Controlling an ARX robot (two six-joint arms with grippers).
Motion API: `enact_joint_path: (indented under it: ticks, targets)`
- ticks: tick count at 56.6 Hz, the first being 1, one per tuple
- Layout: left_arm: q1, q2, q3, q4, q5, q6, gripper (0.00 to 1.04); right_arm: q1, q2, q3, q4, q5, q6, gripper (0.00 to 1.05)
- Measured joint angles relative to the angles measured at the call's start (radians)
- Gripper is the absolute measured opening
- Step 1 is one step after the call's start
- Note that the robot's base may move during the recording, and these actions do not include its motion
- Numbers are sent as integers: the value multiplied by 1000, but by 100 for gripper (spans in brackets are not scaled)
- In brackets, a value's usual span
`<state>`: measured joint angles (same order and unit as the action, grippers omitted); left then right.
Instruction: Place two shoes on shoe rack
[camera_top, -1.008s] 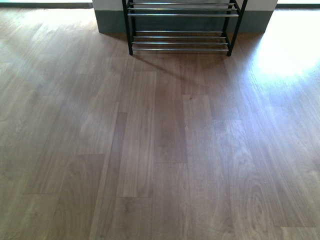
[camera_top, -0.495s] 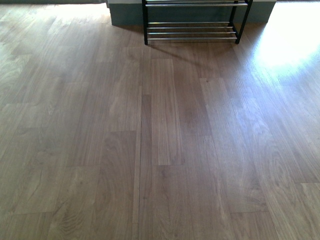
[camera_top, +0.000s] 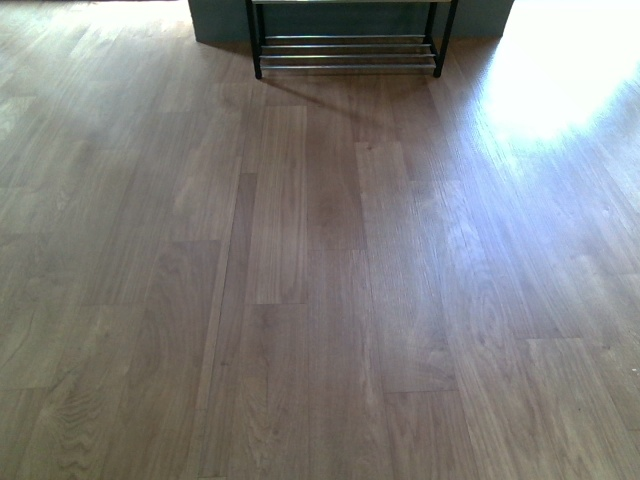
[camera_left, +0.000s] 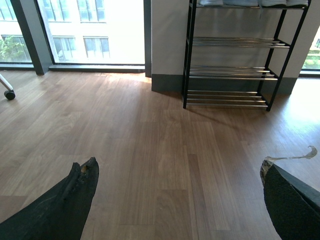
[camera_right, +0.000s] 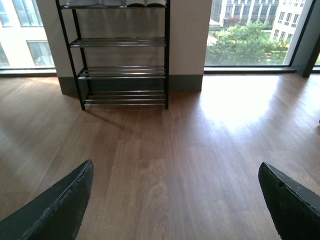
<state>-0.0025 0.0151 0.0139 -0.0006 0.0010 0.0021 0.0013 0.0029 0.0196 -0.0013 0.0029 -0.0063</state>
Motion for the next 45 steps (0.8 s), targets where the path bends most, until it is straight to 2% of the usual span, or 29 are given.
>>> enact_joint_path:
  ticks: [45]
  targets:
    - [2, 0, 0, 0, -1, 0, 95, 0, 0, 0, 0, 0, 0, 96]
